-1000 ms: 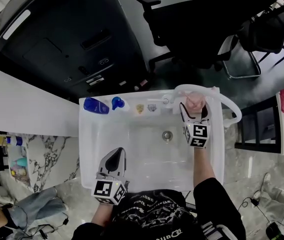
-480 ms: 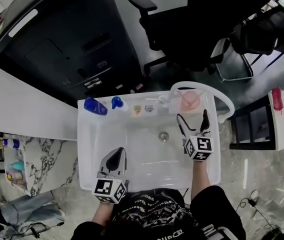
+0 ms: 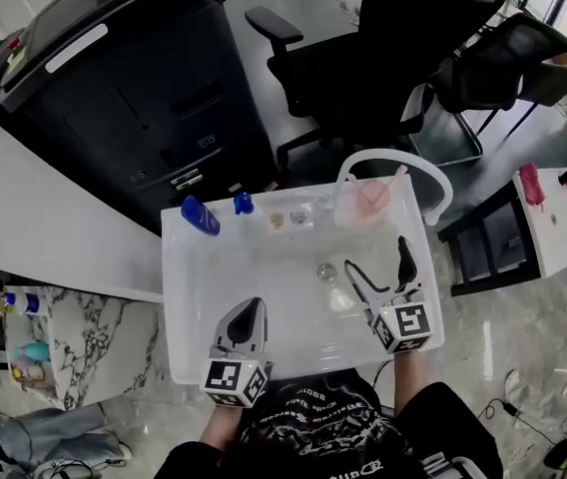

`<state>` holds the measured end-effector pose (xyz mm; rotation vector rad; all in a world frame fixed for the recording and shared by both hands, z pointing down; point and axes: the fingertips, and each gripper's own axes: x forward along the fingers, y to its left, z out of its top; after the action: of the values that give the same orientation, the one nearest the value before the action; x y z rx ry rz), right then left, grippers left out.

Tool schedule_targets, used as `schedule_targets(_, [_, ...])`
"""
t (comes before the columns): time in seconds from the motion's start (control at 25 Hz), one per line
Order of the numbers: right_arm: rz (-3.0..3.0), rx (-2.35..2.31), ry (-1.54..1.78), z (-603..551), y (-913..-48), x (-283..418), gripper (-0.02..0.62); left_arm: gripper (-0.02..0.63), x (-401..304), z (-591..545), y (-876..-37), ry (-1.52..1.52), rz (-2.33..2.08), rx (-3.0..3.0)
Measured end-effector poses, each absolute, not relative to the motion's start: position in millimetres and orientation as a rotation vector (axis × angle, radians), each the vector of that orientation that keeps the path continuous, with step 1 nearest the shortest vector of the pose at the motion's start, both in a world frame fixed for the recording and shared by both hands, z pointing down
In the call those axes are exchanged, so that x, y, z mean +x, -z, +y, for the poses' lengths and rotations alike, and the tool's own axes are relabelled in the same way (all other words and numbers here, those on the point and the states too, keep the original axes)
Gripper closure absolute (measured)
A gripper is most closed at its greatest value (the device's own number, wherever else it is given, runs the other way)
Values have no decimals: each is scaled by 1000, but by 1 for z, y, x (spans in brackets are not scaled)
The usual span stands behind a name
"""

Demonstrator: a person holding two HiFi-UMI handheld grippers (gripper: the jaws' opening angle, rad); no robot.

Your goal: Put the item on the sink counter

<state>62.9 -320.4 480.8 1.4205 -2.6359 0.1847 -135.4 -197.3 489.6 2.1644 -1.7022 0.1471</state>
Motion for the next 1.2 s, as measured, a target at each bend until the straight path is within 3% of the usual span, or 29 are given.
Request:
schedule_targets(0.8, [-2591, 1378, -214, -166, -494, 16, 114, 597, -153, -129, -498, -136, -1602, 2282])
schedule_targets(0.84, [-2591, 1388, -205, -163, -492, 15, 150, 597, -153, -127, -498, -137, -1595, 2290])
schedule_targets(0.92, [-2593, 1400, -190, -157, -488, 14, 306, 597, -154, -125, -498, -136, -1586, 2305])
schedule_targets(1.08, [-2610, 1405, -208, -150, -484, 8, 455, 597, -157, -120, -494, -129, -1580, 2327])
schedule_targets(1.2, [-2606, 1424, -199, -149, -485, 5, 511, 597, -159, -117, -493, -132, -1579, 2337])
